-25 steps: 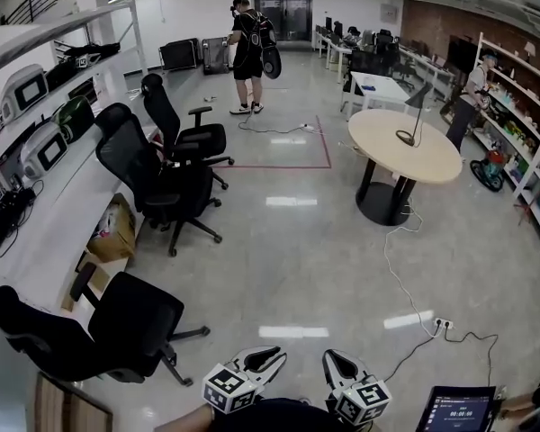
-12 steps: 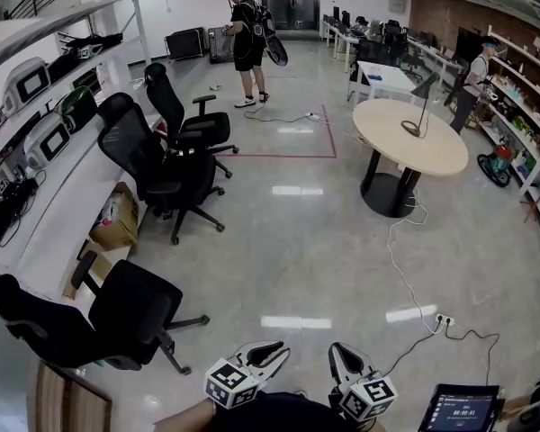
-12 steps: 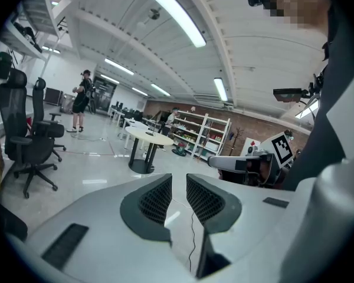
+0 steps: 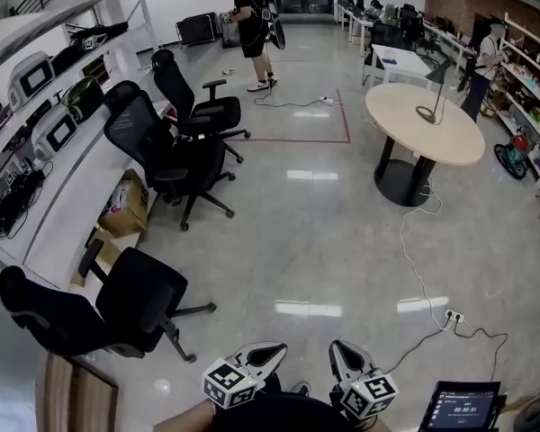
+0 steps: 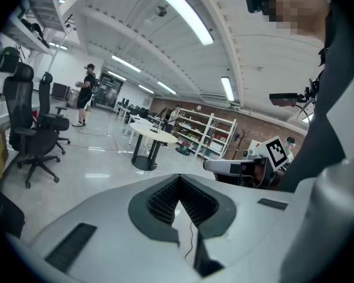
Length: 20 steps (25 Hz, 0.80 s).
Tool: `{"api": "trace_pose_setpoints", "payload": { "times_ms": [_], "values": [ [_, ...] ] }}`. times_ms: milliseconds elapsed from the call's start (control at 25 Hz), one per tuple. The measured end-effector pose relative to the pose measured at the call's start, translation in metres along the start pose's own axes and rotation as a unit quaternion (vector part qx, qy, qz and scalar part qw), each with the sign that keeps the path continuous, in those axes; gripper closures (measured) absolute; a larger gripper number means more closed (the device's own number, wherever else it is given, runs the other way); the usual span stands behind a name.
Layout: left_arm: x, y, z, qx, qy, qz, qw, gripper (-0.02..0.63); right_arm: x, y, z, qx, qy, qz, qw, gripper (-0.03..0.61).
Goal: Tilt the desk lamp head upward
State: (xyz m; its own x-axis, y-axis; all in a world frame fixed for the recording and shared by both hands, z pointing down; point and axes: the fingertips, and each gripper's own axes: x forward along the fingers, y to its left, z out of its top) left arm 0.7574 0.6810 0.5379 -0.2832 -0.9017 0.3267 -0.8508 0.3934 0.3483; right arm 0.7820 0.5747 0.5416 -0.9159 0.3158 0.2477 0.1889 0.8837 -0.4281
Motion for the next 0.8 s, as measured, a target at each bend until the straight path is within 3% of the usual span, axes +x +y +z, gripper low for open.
{"api": "trace_pose_setpoints", "payload": {
  "times_ms": [240, 440, 800],
  "values": [
    [0.035, 0.026, 0.014, 0.005, 0.003, -0.025, 0.9997, 0.611, 0.031, -0.025, 0.013, -0.003, 0.003, -0.020, 1.000, 0.571],
    [0.063, 0.070, 0.047, 0.001, -0.008, -0.048, 0.9988, 0.611, 0.067, -0.052, 0.042, -0.006, -0.008, -0.067, 0.998, 0.569],
    [0.086, 0.161, 0.093, -0.016, -0.015, -0.077, 0.9968, 0.611, 0.168, -0.059, 0.077, -0.016, 0.011, -0.088, 0.996, 0.569]
  ]
}}
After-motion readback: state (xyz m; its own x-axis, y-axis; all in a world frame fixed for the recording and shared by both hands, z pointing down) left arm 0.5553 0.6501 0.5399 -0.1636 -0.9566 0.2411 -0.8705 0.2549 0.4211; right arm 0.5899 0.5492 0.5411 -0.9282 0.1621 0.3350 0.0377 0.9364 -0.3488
